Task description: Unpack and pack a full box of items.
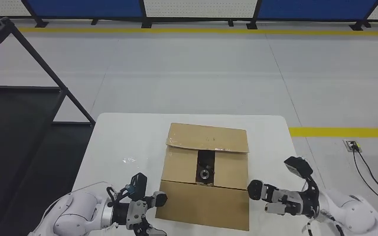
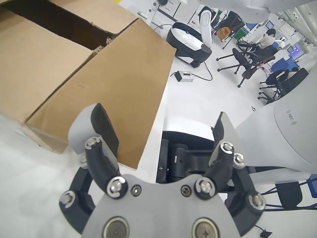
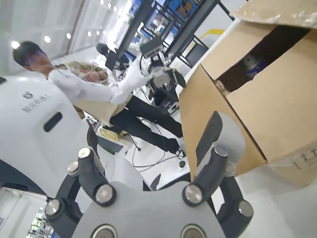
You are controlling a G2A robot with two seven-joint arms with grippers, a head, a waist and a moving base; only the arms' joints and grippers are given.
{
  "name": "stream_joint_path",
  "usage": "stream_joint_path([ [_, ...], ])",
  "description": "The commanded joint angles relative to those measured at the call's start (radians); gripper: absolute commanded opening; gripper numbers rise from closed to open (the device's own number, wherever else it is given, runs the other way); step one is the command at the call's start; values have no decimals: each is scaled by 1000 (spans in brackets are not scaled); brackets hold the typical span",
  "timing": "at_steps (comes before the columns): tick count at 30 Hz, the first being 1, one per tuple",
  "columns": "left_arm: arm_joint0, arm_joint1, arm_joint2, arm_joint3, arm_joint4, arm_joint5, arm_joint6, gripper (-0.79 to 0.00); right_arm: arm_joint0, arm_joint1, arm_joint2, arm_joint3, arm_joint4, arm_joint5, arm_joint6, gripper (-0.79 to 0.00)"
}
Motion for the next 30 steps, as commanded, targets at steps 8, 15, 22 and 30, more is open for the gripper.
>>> stream_joint_path([
  [8, -20, 1, 19, 20, 22, 12, 24, 0, 4, 0, 11, 8, 77, 38, 2, 0],
  [15, -35, -2, 41, 38, 49, 20, 50, 0, 19, -7, -9, -17, 81, 167, -45, 0],
  [22, -41, -2, 50, 36, 64, 20, 68, 0, 108, -43, -73, 49, 319, 406, -185, 0],
  [30, -41, -2, 50, 36, 64, 20, 68, 0, 108, -43, -73, 49, 319, 406, -185, 0],
])
